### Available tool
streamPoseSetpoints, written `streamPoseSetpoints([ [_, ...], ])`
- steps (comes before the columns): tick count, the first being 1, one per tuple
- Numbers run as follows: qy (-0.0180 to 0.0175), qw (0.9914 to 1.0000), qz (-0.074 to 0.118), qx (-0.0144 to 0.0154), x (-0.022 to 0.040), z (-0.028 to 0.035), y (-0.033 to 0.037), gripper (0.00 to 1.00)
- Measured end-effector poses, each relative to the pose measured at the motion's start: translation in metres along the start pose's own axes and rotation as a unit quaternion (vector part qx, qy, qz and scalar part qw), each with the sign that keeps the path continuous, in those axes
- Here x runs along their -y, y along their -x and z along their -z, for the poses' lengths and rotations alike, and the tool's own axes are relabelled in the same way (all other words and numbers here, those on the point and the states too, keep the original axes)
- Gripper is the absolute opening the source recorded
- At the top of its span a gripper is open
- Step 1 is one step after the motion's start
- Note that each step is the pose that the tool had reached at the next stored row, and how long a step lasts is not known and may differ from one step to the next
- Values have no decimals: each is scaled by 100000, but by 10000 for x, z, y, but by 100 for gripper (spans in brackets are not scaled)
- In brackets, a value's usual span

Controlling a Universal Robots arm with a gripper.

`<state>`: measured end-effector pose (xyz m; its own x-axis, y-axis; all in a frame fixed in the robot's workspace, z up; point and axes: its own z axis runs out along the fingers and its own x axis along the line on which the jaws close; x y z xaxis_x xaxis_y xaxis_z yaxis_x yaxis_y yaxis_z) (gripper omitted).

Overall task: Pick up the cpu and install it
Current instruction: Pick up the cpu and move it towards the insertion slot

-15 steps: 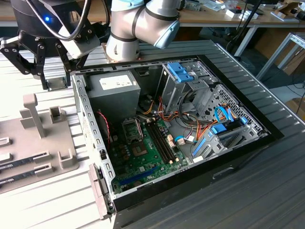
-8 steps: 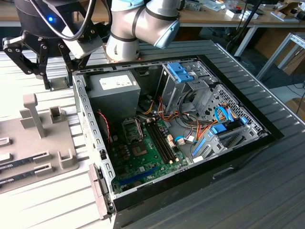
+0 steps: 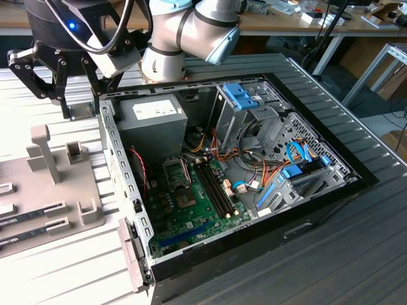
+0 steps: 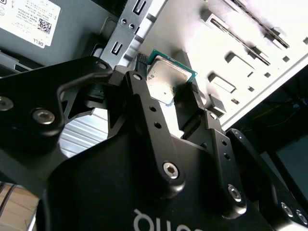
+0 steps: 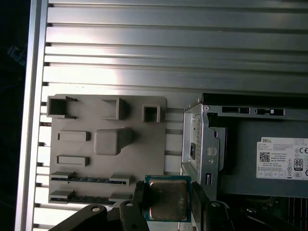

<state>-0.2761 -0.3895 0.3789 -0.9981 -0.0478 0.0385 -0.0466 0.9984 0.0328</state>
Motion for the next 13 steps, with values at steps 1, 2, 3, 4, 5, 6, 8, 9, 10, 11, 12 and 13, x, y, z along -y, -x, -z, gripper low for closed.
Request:
streamPoseSetpoints([
  [1, 1, 100000, -1, 2, 0, 0, 5, 47],
  [2, -2, 100000, -2, 0, 0, 0, 9, 47],
  [3, -1, 100000, -2, 2, 1, -1, 13, 47],
  [4, -4, 100000, -3, -3, 1, -1, 17, 47],
  [5, -2, 100000, -3, -1, 1, -1, 25, 47],
  [6, -1, 100000, -3, -1, 1, -2, 28, 47],
  [8, -3, 100000, -2, -4, 2, -2, 37, 47],
  [9, -3, 100000, 2, -2, 2, -2, 42, 47],
  [10, -1, 100000, 0, -1, 2, -2, 47, 47],
  [11, -1, 100000, 2, -1, 3, -2, 52, 47],
  [12, -2, 100000, -1, -2, 3, -2, 57, 47],
  [13, -3, 100000, -2, -2, 3, -3, 63, 47],
])
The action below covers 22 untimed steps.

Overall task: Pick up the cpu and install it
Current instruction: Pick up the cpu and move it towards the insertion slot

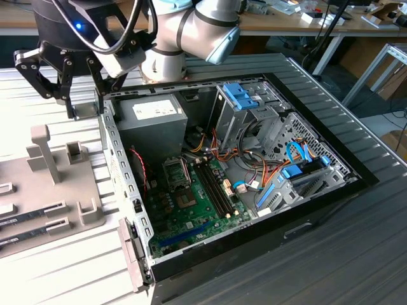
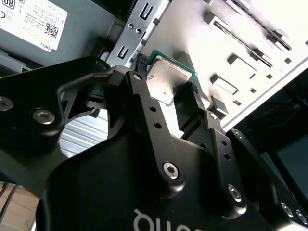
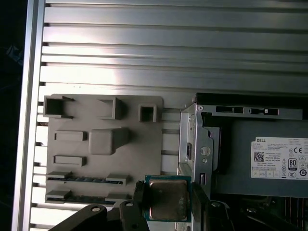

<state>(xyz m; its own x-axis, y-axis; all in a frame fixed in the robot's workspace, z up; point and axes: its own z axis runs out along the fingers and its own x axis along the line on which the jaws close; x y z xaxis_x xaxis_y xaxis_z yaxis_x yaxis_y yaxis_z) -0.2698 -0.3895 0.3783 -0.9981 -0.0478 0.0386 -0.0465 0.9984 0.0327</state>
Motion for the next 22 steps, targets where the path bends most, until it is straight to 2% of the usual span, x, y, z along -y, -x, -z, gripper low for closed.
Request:
streamPoseSetpoints([
  [17, 2, 100000, 1, 3, 4, -4, 91, 47],
  [19, 3, 100000, 0, 3, 7, -6, 138, 47],
  [20, 1, 100000, 0, 1, 10, -9, 205, 47],
  [22, 2, 100000, -1, 2, 12, -10, 237, 47],
])
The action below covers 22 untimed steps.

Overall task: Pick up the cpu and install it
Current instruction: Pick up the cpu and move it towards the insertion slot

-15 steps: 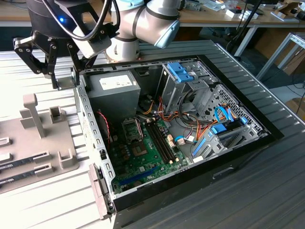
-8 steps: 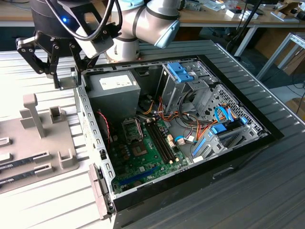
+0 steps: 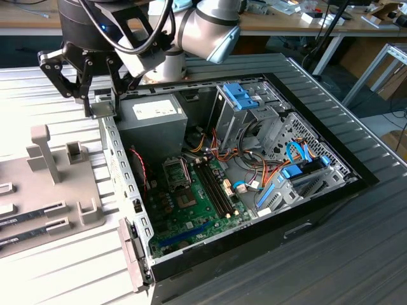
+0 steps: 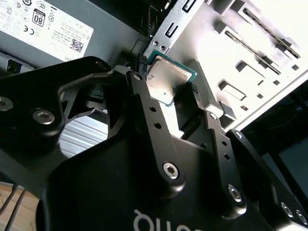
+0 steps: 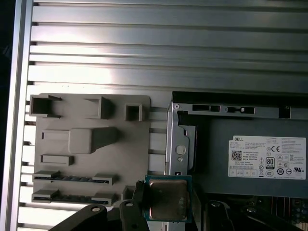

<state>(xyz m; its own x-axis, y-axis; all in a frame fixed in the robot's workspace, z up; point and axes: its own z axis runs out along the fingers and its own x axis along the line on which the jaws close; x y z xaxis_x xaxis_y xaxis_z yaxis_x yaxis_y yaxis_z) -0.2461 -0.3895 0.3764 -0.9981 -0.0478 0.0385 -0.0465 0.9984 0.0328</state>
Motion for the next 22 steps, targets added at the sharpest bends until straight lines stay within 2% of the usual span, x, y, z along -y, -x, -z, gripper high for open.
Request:
streamPoseSetpoints([
  [22, 1, 100000, 2, 0, 10, -8, 193, 47],
])
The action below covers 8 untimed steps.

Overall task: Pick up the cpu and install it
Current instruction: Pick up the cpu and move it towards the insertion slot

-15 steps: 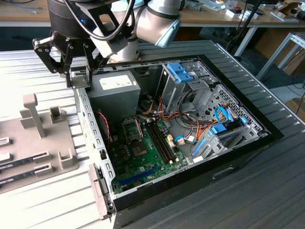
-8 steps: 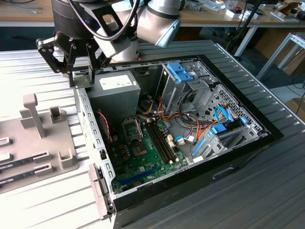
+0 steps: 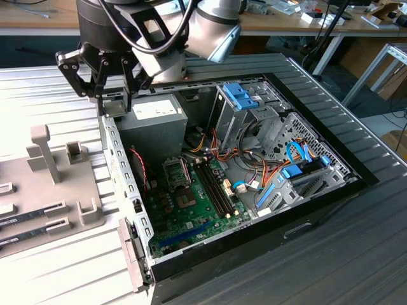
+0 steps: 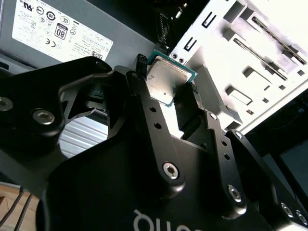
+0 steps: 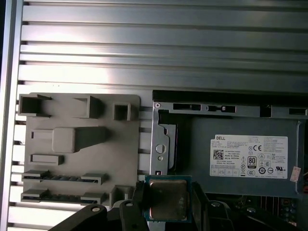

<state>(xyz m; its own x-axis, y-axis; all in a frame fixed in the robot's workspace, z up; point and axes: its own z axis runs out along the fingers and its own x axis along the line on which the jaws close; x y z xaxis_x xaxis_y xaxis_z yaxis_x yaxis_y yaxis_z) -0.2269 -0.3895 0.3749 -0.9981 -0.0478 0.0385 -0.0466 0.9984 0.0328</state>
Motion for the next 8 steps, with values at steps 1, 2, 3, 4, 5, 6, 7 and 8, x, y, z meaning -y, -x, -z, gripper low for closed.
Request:
streamPoseSetpoints([
  [1, -2, 100000, 1, -1, 0, 0, 6, 47],
  [2, -1, 100000, 2, -2, 1, 0, 15, 47],
  [3, -2, 100000, 1, -1, 1, -1, 21, 47],
  [4, -2, 100000, 2, -1, 1, -1, 28, 47],
  [5, -3, 100000, -3, -4, 1, -1, 35, 47],
  [6, -2, 100000, 0, -2, 2, -1, 50, 47],
  [7, -2, 100000, 0, 1, 3, -2, 55, 47],
  [8, -2, 100000, 1, -1, 3, -2, 62, 47],
])
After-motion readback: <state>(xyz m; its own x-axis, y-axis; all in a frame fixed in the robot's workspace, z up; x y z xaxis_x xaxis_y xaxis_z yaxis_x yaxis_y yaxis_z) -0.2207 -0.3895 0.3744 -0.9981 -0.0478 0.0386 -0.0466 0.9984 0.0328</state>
